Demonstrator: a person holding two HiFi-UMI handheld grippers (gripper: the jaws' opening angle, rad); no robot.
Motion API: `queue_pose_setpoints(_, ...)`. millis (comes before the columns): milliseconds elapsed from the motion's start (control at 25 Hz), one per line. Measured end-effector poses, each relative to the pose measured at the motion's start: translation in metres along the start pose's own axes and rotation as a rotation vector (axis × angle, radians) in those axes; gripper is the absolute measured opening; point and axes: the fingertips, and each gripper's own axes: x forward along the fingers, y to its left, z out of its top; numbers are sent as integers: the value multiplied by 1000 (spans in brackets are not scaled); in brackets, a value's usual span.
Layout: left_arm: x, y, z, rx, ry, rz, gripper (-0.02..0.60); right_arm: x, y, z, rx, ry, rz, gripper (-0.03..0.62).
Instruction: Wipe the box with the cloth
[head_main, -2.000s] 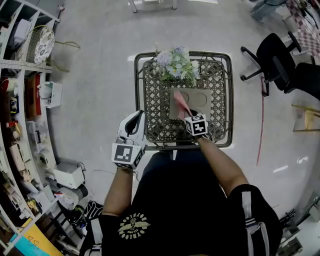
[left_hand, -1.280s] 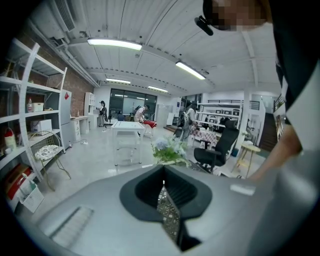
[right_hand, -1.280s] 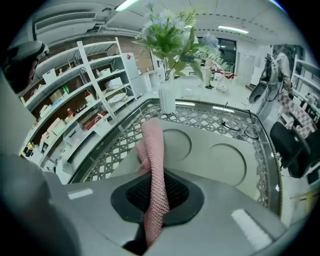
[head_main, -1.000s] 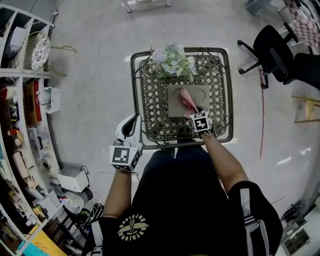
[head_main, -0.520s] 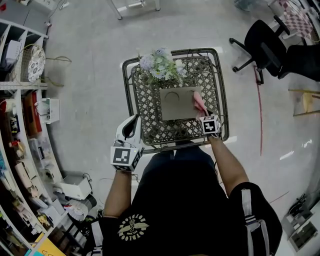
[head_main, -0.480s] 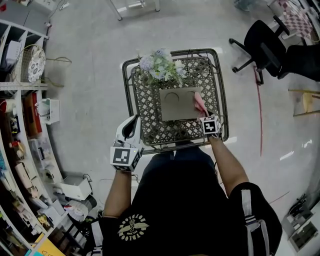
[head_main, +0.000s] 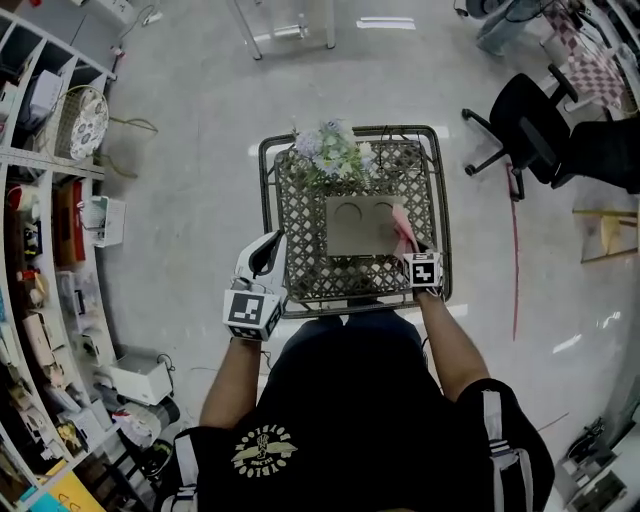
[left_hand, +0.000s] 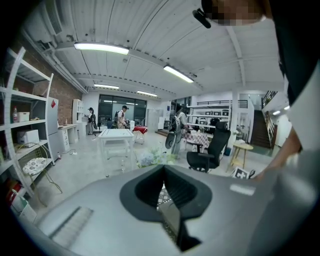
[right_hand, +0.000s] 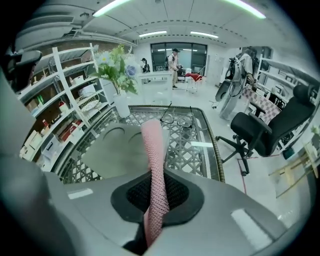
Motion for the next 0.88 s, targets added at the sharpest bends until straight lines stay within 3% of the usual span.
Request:
queue_pose_setpoints(560, -86, 29, 55, 19, -118, 50, 0, -166, 29, 69, 63, -327, -15, 17)
queue_pose_setpoints(880, -129, 29, 93, 13, -188, 28, 0, -277, 58, 127, 71, -615, 18, 17)
